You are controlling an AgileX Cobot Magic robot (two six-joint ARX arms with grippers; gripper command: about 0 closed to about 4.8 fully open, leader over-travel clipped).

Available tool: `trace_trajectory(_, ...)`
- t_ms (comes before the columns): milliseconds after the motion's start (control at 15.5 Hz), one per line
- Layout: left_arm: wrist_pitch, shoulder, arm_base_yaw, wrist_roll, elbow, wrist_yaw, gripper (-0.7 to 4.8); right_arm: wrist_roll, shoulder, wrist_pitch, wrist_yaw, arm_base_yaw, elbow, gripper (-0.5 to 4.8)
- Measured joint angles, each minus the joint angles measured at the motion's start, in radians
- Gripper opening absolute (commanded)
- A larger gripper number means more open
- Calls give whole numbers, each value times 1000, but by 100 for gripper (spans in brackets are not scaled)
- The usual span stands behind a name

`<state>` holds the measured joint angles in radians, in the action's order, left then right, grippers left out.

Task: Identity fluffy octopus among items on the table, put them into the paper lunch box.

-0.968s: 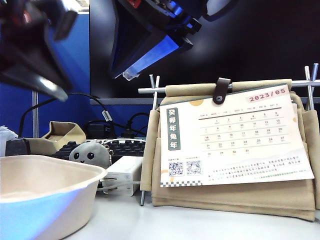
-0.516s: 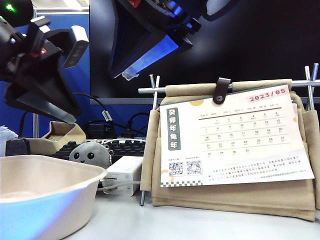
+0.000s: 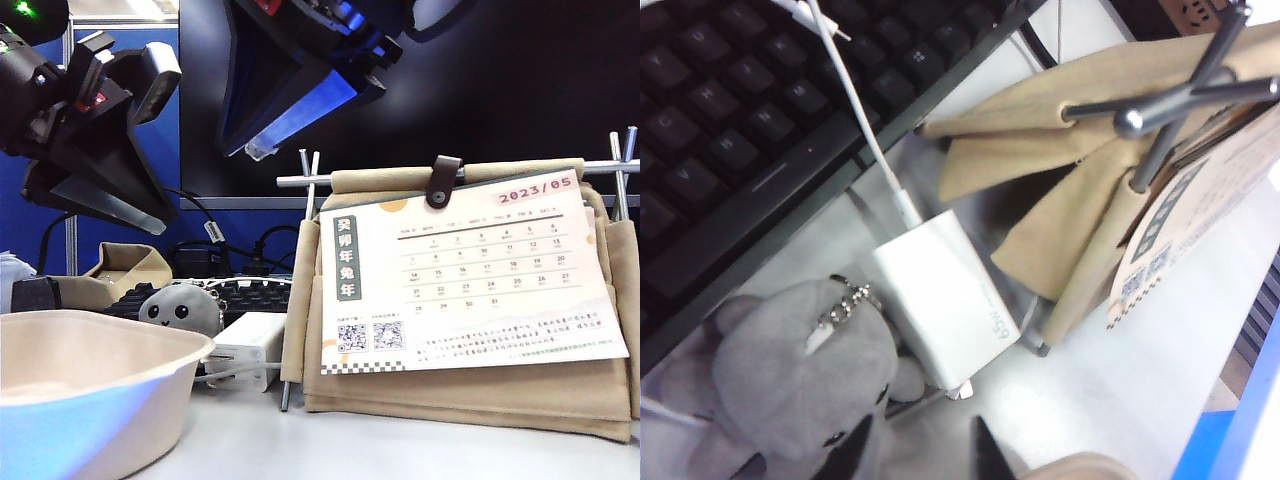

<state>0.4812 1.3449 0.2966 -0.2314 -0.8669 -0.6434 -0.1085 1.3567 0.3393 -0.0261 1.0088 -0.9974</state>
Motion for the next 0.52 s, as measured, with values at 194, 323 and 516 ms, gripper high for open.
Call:
trace_trajectory(194,0,0,0,0,0,111,134,1,0,0,0,0,0,148)
trace_trajectory(323,0,0,0,1,0,132,134,2,0,0,0,0,0,148)
trace_trajectory(516,-17,0,0,1,0,132,134,2,0,0,0,0,0,148)
